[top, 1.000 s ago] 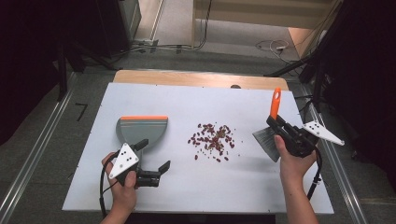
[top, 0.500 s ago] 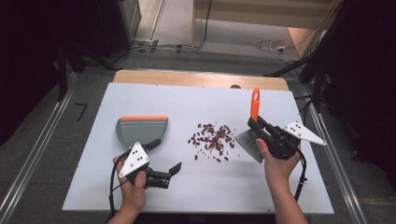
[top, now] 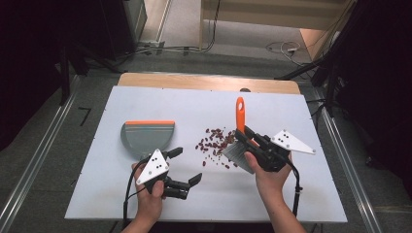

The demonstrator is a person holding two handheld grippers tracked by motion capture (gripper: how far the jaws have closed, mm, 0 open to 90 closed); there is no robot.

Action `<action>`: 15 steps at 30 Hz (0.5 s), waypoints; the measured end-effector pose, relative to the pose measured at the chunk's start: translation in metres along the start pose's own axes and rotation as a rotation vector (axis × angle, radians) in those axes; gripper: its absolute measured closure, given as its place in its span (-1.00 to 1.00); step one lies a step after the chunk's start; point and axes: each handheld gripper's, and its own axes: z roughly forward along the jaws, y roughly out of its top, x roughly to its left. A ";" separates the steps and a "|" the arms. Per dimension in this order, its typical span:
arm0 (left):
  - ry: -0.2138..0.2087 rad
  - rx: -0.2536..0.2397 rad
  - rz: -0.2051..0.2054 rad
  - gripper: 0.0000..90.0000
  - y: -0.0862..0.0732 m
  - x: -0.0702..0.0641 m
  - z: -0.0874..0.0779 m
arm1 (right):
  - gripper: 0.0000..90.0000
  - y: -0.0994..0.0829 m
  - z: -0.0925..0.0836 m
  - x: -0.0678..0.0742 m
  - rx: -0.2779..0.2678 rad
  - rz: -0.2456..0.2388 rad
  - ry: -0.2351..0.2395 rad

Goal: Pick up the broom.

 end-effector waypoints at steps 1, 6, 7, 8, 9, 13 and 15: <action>-0.003 0.000 -0.003 -0.95 0.000 -0.001 0.002 | 0.55 -0.001 0.002 0.002 0.000 0.002 0.010; -0.025 0.005 -0.040 -0.95 -0.001 -0.006 0.009 | 0.55 -0.004 0.008 0.015 0.005 0.007 0.045; -0.030 0.010 -0.045 -0.95 -0.001 -0.007 0.011 | 0.55 -0.004 0.009 0.017 0.006 0.010 0.049; -0.031 0.010 -0.057 -0.95 -0.001 -0.008 0.012 | 0.55 -0.005 0.010 0.019 0.005 0.009 0.056; -0.039 0.014 -0.062 -0.95 -0.001 -0.009 0.014 | 0.55 -0.005 0.011 0.021 0.005 0.009 0.060; -0.040 0.036 -0.075 -0.95 -0.003 -0.013 0.020 | 0.55 -0.008 0.015 0.029 0.010 -0.002 0.076; -0.048 0.049 -0.091 -0.95 -0.003 -0.015 0.023 | 0.55 -0.009 0.016 0.031 0.014 -0.003 0.083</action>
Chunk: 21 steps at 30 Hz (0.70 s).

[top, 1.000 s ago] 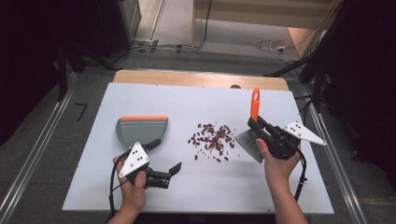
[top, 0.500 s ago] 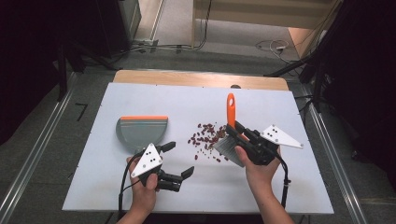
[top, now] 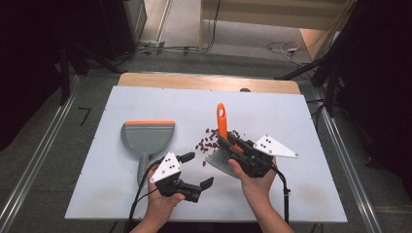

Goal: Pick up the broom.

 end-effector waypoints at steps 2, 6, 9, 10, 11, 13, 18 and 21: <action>0.006 0.008 -0.003 -0.91 -0.001 -0.003 0.004 | 0.55 -0.001 0.002 0.002 0.001 -0.003 0.005; 0.011 0.026 -0.022 -0.77 -0.002 -0.007 0.009 | 0.55 -0.003 0.006 0.009 0.005 -0.004 0.030; 0.023 0.031 -0.041 -0.69 -0.002 -0.010 0.011 | 0.55 -0.004 0.007 0.012 0.012 -0.011 0.047; 0.027 0.035 -0.043 -0.66 -0.002 -0.010 0.012 | 0.55 -0.004 0.008 0.014 0.015 -0.012 0.053; 0.035 0.039 -0.049 -0.58 -0.002 -0.011 0.013 | 0.55 -0.005 0.010 0.017 0.018 -0.016 0.059; 0.041 0.045 -0.053 -0.50 -0.003 -0.011 0.014 | 0.55 -0.006 0.012 0.019 0.021 -0.025 0.065; 0.026 0.053 -0.063 -0.17 -0.005 -0.014 0.018 | 0.55 -0.008 0.014 0.026 0.022 -0.036 0.078; 0.020 0.057 -0.058 0.00 -0.007 -0.017 0.020 | 0.55 -0.009 0.016 0.029 0.026 -0.037 0.082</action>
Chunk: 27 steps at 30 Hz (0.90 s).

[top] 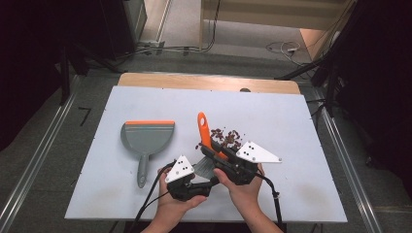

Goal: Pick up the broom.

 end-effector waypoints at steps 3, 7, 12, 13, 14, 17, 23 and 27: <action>0.008 0.002 0.009 0.13 -0.001 -0.001 0.001 | 0.55 -0.001 0.001 0.001 -0.002 -0.001 -0.002; 0.003 0.008 0.001 0.56 -0.001 -0.002 0.001 | 0.55 -0.001 0.001 0.003 -0.001 0.001 0.003; -0.005 0.022 -0.020 0.82 0.000 0.003 0.000 | 0.55 -0.001 0.001 0.003 -0.003 -0.004 0.005; -0.007 0.026 -0.025 0.82 0.001 0.004 -0.001 | 0.55 -0.001 0.001 0.003 -0.003 -0.004 0.005; -0.005 0.028 -0.023 0.87 0.001 0.005 -0.001 | 0.55 -0.001 0.001 0.003 -0.005 -0.007 0.011; 0.005 0.037 0.006 0.90 0.002 0.005 -0.002 | 0.55 0.000 0.001 0.002 -0.002 -0.008 0.027; -0.006 0.051 -0.006 0.91 0.005 0.010 -0.006 | 0.51 0.003 0.001 0.000 0.009 -0.026 0.047; -0.009 0.057 0.010 0.91 0.007 0.015 -0.011 | 0.21 0.012 -0.003 -0.006 0.031 -0.076 0.106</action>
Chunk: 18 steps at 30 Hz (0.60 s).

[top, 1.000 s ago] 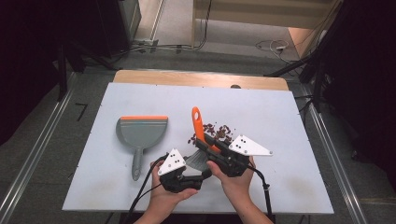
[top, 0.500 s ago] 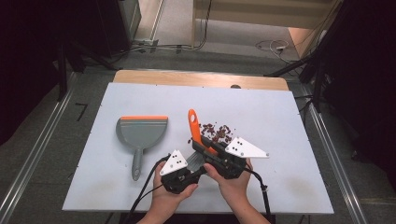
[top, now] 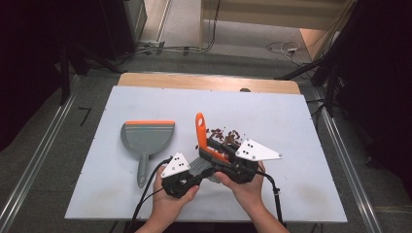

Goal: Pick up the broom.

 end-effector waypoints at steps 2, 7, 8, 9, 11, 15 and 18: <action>-0.003 -0.003 0.013 0.91 0.001 0.002 -0.003 | 0.18 0.002 -0.002 -0.003 0.008 -0.006 0.015; -0.029 0.000 0.044 0.91 0.006 0.010 -0.011 | 0.12 0.007 -0.013 -0.018 0.032 -0.029 0.086; -0.033 0.000 0.053 0.91 0.007 0.011 -0.013 | 0.12 0.007 -0.013 -0.018 0.032 -0.029 0.086; -0.035 0.000 0.064 0.91 0.007 0.013 -0.014 | 0.12 0.008 -0.015 -0.023 0.049 -0.039 0.097; -0.047 0.001 0.080 0.91 0.009 0.016 -0.018 | 0.13 0.007 -0.016 -0.026 0.060 -0.037 0.100; -0.069 -0.009 0.121 0.91 0.011 0.021 -0.026 | 0.13 0.004 -0.019 -0.038 0.087 -0.021 0.120; -0.095 -0.008 0.154 0.91 0.013 0.024 -0.032 | 0.11 0.000 -0.021 -0.048 0.100 0.013 0.181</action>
